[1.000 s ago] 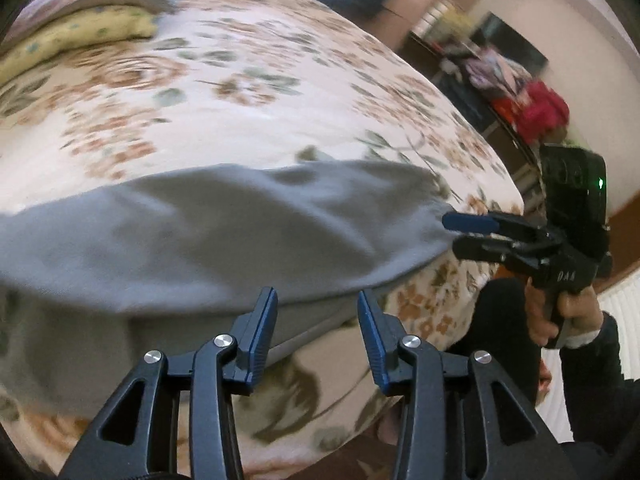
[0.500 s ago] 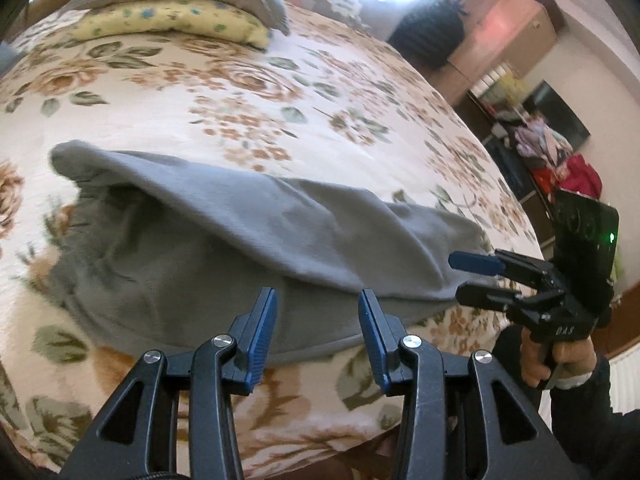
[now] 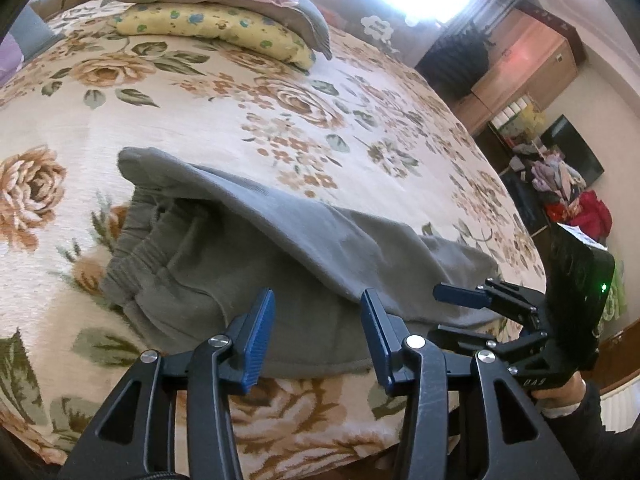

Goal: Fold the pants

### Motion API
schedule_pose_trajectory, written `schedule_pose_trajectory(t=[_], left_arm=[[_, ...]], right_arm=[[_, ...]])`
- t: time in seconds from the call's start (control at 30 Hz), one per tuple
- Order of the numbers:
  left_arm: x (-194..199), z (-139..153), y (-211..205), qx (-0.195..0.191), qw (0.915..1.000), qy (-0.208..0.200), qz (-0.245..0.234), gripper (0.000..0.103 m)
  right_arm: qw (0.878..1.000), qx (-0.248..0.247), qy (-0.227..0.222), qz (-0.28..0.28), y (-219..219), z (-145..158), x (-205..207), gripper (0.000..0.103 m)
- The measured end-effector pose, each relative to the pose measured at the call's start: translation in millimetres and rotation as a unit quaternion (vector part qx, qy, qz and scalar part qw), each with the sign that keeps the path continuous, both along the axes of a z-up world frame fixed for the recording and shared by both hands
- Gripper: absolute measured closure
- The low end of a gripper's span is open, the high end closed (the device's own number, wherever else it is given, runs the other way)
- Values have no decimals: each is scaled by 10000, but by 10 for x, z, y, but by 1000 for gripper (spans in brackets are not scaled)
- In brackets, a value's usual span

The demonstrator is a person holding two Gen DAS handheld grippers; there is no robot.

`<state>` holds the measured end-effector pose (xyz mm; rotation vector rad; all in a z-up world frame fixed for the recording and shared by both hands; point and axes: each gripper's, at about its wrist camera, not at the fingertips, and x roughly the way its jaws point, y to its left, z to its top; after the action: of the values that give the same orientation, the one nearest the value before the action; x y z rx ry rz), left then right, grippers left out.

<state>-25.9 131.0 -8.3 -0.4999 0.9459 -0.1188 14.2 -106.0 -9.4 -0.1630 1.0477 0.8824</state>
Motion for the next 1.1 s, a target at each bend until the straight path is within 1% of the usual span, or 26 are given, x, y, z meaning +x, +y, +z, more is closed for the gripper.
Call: schedule_pose_trajectory(t=[0.13,0.2,0.33,0.47,0.53,0.67,0.77,0.83,0.87,0.9,0.93,0.97,1.0,1.03,1.1], left_arm=[[9,0,86,-79,9999,-3,150,56],[12,3,129,-97,9997,3,239,53],[57,-17,247,-109,9984,128,534,49],[146,-20,406,-363,9954,157,868,49],[215,-23,467,-436,9939,169,996,49],[367,-100,553,-441,9910,345,1214,48],[466,-225,636,-551,9872,536,1399,48],[503,-281,681,-600,9857,562,1471,51],[510,-294,695,-582,9856,567,1486,55],[512,-306,706,-581,9858,547,1478,67],[508,-311,711,-621,9863,524,1437,74],[504,-306,708,-620,9867,505,1416,80],[501,-292,704,-584,9872,473,1404,84],[481,-263,686,-512,9883,417,1375,86],[440,-206,662,-415,9894,341,1348,90]], right_arm=[[9999,-85,-88,88,121,-13,5,42],[9997,-155,-173,127,182,-21,4,42],[9975,-450,-472,261,329,-68,-19,42],[9917,-833,-861,459,511,-165,-44,42],[9892,-917,-1041,479,569,-197,-40,42],[9899,-868,-1008,488,639,-259,17,42],[9885,-958,-1089,427,687,-315,74,44],[9894,-927,-1040,399,685,-337,104,61],[9910,-875,-941,380,675,-350,138,64],[9918,-835,-898,351,662,-353,156,73],[9927,-785,-860,327,648,-351,169,85],[9940,-693,-784,317,625,-341,182,90],[9947,-637,-757,296,612,-327,185,95],[9951,-580,-752,275,598,-306,180,98],[9958,-451,-739,288,575,-241,157,99]])
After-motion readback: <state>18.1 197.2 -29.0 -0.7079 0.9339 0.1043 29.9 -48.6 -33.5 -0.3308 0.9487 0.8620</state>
